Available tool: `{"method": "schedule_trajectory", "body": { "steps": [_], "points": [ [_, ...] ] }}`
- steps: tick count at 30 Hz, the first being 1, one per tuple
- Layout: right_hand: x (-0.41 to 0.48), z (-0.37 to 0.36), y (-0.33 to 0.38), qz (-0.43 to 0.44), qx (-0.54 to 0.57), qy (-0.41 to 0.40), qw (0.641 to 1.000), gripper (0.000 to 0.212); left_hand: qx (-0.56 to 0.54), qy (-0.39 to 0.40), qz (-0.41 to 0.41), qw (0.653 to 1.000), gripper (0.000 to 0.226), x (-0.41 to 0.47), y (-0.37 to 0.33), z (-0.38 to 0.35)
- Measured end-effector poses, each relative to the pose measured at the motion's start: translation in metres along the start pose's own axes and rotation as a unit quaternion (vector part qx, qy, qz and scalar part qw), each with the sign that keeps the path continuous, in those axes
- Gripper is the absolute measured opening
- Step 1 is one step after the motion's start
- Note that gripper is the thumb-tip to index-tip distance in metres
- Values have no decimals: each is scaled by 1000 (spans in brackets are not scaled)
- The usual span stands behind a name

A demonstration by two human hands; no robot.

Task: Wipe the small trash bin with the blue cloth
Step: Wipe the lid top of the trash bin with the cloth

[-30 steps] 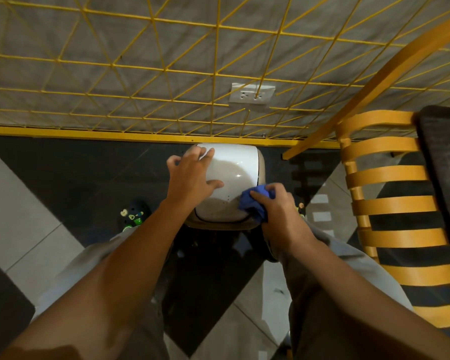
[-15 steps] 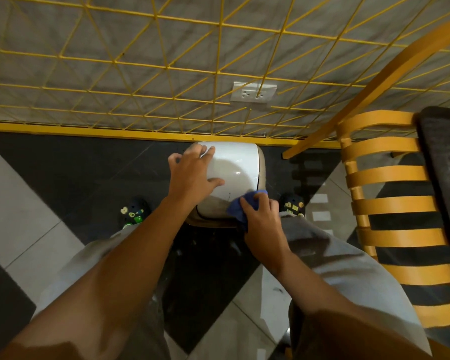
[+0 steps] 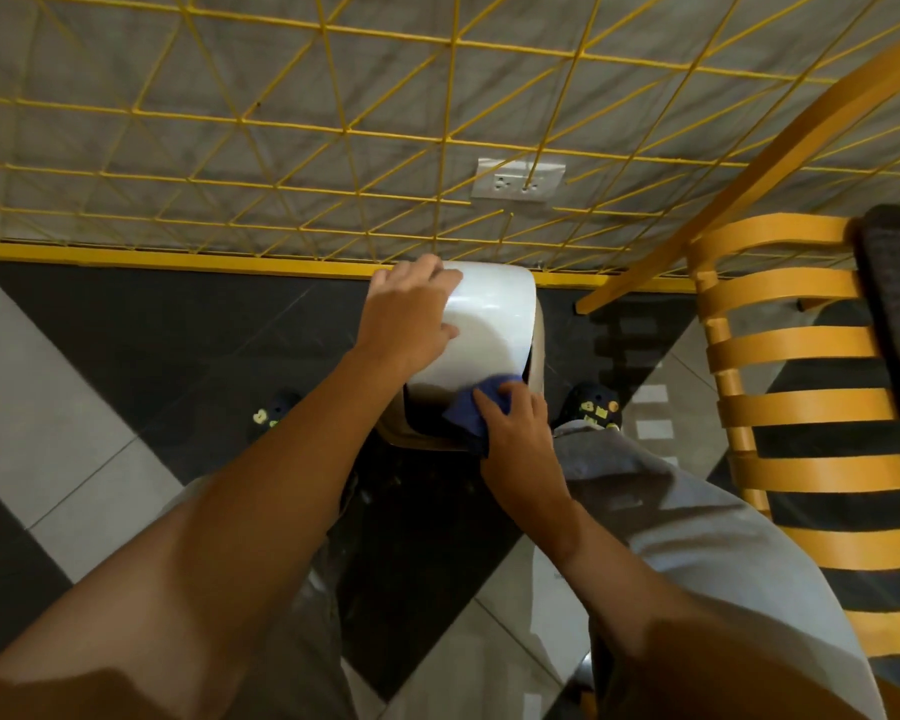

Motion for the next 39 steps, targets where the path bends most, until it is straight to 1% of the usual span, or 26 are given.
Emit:
{"method": "schedule_trajectory", "body": {
  "steps": [2,3,7,9,11,14,16,17,21,24,26,30,32,35,39],
  "points": [
    [-12,-13,-5,-12,-10,36,999,59,4,9,-19,1000,51,0,-1,-1],
    [-14,-15,-5,-13,-3,34,999,60,10,16,-22,1000,50,1,0,-2],
    [-9,-1,0,-9,45,-25,999,58,28,40,-19,999,54,2,5,-9],
    [-8,4,0,-11,54,-32,998,58,40,45,-26,998,56,2,2,-11],
    [-10,11,0,-17,77,-46,996,58,48,67,-30,996,61,2,0,-16],
    [-12,29,7,-10,138,-112,984,57,49,105,-27,993,67,2,2,-23],
    [-6,38,13,5,131,-153,980,59,43,109,-30,993,68,5,5,-22],
    [0,39,16,9,118,-158,980,59,37,112,-32,993,67,7,6,-21],
    [13,19,20,8,57,-108,993,60,13,127,-28,991,67,11,6,-18],
    [6,5,17,8,51,-101,994,64,2,131,-22,991,68,11,6,-19],
    [0,-8,15,10,30,-69,997,64,-8,131,-18,991,69,11,6,-19],
    [-10,-34,11,19,-14,23,999,56,-24,131,-9,991,69,10,8,-21],
    [-14,-34,8,20,-6,32,999,52,-28,132,-5,991,69,10,8,-22],
    [-13,-15,10,9,81,-27,996,51,-29,127,-1,991,69,10,8,-22],
    [-10,16,5,-29,153,-154,976,57,-36,128,8,991,69,9,9,-24]
  ]
}}
Point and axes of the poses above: each hand's wrist, its own x-axis towards the middle knuckle, its own z-axis out of the back of the hand, y = z × x, the point moved 7 cm from there along x, towards the middle knuckle, and after that the axes turned 5 degrees about -y, right-handed, at the moved point
